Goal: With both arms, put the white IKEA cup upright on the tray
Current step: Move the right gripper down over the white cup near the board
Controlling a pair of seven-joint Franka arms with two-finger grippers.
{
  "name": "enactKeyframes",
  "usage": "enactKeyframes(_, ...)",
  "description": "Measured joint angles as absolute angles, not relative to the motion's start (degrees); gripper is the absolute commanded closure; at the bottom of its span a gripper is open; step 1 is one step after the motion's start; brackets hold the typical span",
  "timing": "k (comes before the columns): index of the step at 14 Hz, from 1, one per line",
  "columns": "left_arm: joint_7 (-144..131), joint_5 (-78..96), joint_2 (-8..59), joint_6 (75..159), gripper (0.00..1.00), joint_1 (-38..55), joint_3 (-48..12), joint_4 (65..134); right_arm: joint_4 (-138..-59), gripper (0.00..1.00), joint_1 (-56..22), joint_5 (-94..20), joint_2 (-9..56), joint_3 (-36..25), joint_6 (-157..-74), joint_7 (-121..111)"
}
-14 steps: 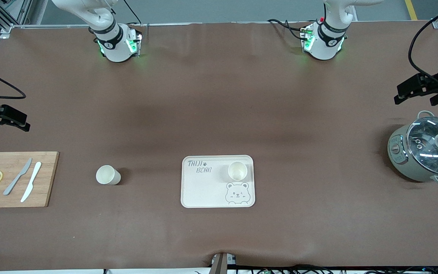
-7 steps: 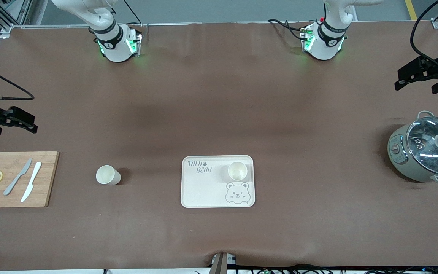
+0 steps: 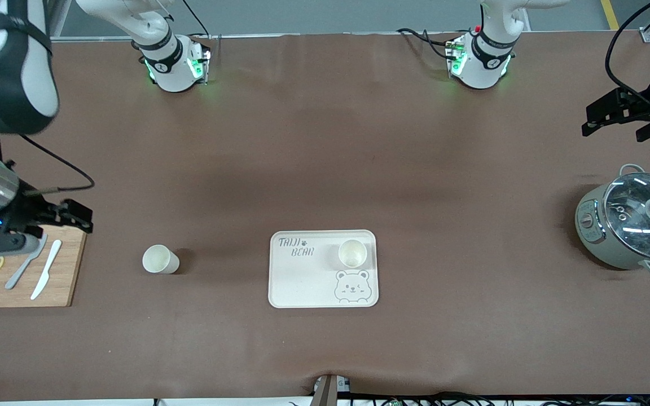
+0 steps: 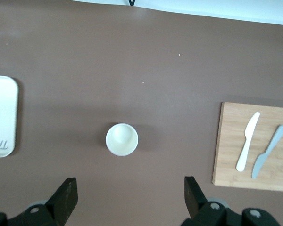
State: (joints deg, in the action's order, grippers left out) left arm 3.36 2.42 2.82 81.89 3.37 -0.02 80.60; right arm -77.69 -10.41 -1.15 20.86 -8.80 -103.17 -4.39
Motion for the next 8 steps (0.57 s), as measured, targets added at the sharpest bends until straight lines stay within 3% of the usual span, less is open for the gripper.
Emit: enactKeyframes(8, 3.5, 0.6, 3.5, 86.1, 0.00, 3.7, -3.1, 81.1, -83.2, 0.00, -9.9, -1.2, 29.2, -9.2, -119.2, -4.7)
